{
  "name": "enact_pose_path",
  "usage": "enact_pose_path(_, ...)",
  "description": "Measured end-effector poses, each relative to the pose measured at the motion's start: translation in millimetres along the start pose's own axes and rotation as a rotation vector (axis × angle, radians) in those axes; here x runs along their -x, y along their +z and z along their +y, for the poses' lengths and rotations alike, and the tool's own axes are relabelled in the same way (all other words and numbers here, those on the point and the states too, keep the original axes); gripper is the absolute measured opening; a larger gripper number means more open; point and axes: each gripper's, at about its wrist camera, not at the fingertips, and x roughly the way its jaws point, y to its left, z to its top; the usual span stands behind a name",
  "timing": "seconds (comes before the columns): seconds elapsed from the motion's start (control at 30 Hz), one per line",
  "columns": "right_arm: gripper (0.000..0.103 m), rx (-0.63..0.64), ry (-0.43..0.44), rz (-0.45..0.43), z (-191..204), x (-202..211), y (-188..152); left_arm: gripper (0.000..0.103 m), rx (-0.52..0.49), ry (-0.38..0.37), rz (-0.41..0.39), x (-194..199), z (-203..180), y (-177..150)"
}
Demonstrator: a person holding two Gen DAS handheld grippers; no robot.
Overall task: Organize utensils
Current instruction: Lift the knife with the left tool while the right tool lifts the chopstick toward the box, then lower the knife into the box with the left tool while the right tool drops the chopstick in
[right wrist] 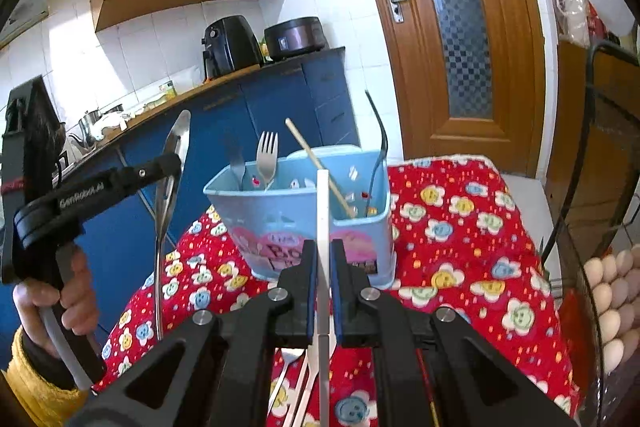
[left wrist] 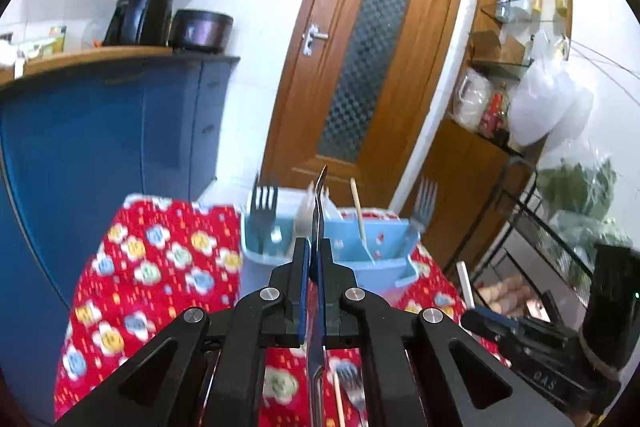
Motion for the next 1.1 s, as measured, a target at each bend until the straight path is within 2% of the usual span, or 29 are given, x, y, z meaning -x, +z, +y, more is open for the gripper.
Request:
enact_pose_path(0.37, 0.008, 0.019, 0.008, -0.08, -3.0, -17.9, 40.6, 0.003, 0.011, 0.03, -0.127, -21.0, -3.3, 55.9)
enact_pose_path(0.67, 0.008, 0.024, 0.016, -0.13, -11.5, -39.7, 70.3, 0.003, -0.016, 0.102, -0.275, -42.4, -9.6, 98.5)
enact_pose_path(0.83, 0.008, 0.031, 0.006, -0.187, -13.2, -50.9, 84.5, 0.004, -0.042, 0.134, -0.33, -53.3, -12.1, 99.4)
enact_pose_path(0.97, 0.008, 0.032, -0.018, -0.251, -15.1, -61.6, 92.2, 0.004, -0.032, 0.132, -0.316, -67.7, -7.9, 92.0)
enact_pose_path(1.1, 0.008, 0.012, -0.004, -0.29, -19.3, -75.9, 100.1, 0.004, -0.038, 0.139, -0.293, -79.4, -4.4, 81.5)
